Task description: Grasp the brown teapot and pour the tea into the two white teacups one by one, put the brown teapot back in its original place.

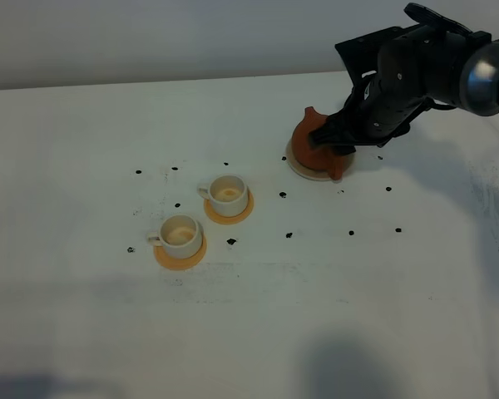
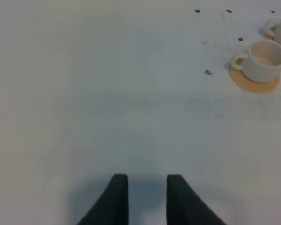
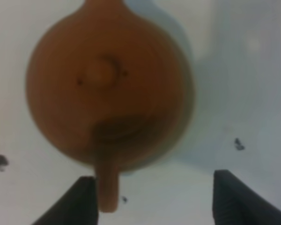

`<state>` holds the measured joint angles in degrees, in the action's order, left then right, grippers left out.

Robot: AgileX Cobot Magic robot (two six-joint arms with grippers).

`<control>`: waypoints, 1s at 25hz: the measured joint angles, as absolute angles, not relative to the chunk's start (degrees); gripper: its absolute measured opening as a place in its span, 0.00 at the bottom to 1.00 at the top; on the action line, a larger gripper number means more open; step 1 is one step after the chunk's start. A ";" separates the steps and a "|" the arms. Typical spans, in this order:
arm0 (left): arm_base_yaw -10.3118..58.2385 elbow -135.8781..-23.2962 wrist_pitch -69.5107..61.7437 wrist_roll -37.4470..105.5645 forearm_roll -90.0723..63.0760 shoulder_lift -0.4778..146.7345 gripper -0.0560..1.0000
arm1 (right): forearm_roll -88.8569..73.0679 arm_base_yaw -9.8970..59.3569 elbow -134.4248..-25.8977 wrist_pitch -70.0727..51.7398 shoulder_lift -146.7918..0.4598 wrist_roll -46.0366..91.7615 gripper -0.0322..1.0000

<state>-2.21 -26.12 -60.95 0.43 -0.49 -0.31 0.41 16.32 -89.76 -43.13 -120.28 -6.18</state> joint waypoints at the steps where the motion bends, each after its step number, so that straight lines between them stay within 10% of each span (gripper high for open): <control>1: -2.21 -26.12 -60.95 0.43 -0.49 -0.31 0.26 | 0.00 16.44 -89.76 -43.07 -120.28 -6.13 0.53; 25: -2.21 -26.12 -60.95 0.38 -0.49 -0.31 0.26 | -0.82 16.95 -94.83 -46.06 -124.76 -5.91 0.53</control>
